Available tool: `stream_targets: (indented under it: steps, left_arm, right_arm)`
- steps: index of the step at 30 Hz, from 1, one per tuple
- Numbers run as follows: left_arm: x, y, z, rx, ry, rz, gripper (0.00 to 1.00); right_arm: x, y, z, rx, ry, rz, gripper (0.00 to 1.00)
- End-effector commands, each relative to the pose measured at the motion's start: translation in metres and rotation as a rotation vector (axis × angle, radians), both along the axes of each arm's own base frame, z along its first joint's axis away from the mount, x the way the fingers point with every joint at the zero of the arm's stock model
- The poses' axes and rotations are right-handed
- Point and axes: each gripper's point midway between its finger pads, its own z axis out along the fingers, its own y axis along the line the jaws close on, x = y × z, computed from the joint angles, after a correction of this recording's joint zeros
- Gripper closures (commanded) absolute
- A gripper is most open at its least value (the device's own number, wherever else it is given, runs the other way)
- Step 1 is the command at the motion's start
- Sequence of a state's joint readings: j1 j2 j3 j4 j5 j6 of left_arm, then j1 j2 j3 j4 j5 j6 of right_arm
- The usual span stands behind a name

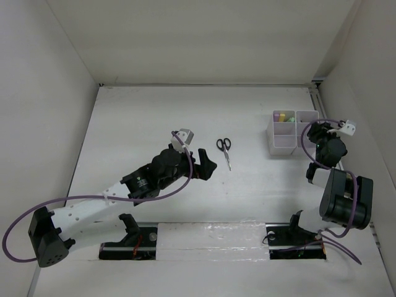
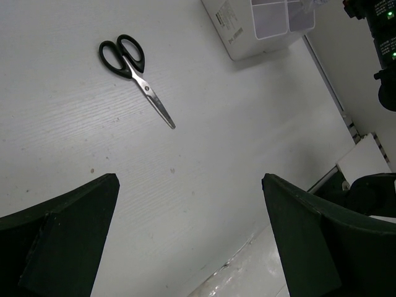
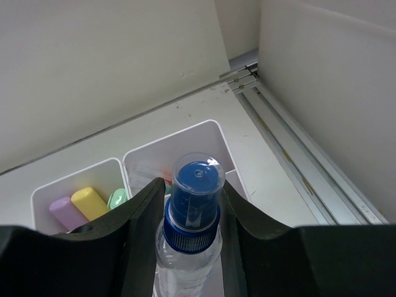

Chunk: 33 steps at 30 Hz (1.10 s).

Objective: Sort the stationery into containers
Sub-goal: Place the stationery in the storage box.

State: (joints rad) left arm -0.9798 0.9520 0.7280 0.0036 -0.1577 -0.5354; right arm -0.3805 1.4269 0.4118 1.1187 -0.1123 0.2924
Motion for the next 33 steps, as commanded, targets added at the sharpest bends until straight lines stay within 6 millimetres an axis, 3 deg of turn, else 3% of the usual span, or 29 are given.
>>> stream_targets:
  steps: [1,9,10,17,19,24,26,28,31,33]
  left_arm:
    - [0.003,-0.005,0.014,-0.036,-0.033,-0.009,0.0]
    - [0.004,-0.007,0.015,-0.03,-0.039,-0.012,0.0]
    - [0.004,-0.007,0.018,-0.031,-0.04,-0.012,0.0]
    - [0.006,-0.007,0.015,-0.021,-0.037,-0.004,0.0]
    - [0.007,-0.008,0.017,-0.021,-0.037,-0.004,0.0]
    - [0.009,-0.007,0.017,-0.013,-0.046,0.003,0.0]
    - [0.01,-0.008,0.021,-0.021,-0.051,0.004,0.0]
    - [0.01,-0.008,0.021,-0.021,-0.051,0.004,0.0]
    - [0.009,-0.009,0.025,-0.024,-0.059,-0.009,0.0]
    - [0.01,-0.01,0.022,-0.017,-0.054,-0.009,0.0]
  right_arm:
    - [0.005,-0.004,0.034,-0.024,-0.094,-0.006,0.91]
    - [0.007,-0.009,0.034,-0.008,-0.085,-0.023,0.83]
    - [0.007,-0.01,0.028,0.004,-0.06,-0.032,0.83]
    - [0.011,-0.012,0.032,0.017,-0.06,-0.034,0.81]
    - [0.011,-0.012,0.032,0.017,-0.06,-0.034,0.76]
    - [0.011,-0.012,0.032,0.017,-0.06,-0.034,0.76]
    - [0.011,-0.012,0.032,0.017,-0.06,-0.034,0.83]
    - [0.011,-0.012,0.029,0.021,-0.05,-0.034,0.83]
    - [0.014,-0.013,0.034,0.019,-0.055,-0.034,0.73]
    - [0.014,-0.013,0.031,0.023,-0.043,-0.034,0.72]
